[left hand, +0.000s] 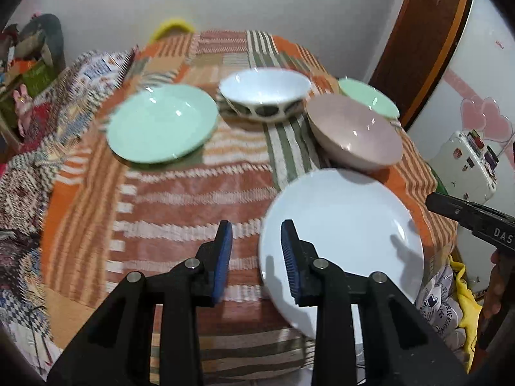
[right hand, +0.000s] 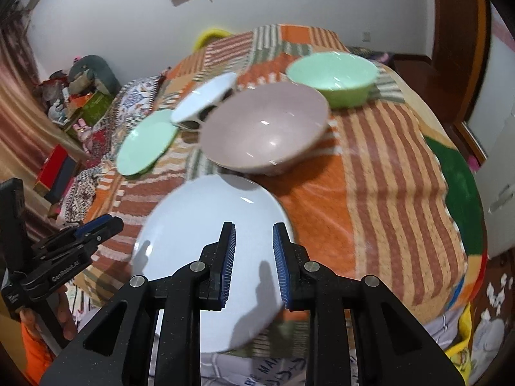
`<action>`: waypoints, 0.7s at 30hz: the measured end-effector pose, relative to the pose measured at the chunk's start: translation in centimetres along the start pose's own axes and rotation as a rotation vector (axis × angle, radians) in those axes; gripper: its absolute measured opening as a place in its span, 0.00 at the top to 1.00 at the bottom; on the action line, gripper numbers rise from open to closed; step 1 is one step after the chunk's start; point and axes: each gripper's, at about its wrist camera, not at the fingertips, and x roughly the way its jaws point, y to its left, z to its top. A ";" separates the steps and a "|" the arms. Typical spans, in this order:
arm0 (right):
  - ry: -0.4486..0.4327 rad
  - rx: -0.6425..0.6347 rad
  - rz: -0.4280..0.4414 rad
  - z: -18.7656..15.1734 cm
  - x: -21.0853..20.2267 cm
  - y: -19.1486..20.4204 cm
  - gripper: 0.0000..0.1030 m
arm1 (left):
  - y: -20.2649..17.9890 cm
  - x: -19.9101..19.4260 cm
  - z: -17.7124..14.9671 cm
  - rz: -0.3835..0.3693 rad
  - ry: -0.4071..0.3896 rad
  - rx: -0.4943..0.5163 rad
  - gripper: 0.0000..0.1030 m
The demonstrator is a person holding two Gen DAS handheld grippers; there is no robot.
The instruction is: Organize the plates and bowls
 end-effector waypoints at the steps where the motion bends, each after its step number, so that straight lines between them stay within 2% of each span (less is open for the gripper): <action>1: -0.007 -0.013 0.003 0.3 0.0 0.5 0.77 | 0.3 -0.4 0.1 0.008 -0.012 -0.003 0.63; 3: -0.021 -0.037 0.011 0.9 0.0 1.5 0.72 | 1.3 -1.7 0.5 0.031 -0.050 -0.016 0.52; 9: -0.051 -0.092 0.038 2.5 0.7 4.1 0.60 | 4.7 -3.3 1.7 0.111 -0.114 -0.063 0.42; 12: -0.051 -0.117 0.053 3.2 1.4 5.3 0.57 | 6.8 -3.3 2.1 0.146 -0.121 -0.094 0.40; 21: 0.001 -0.181 0.104 5.6 5.3 9.0 0.57 | 12.1 -2.2 3.3 0.215 -0.125 -0.138 0.39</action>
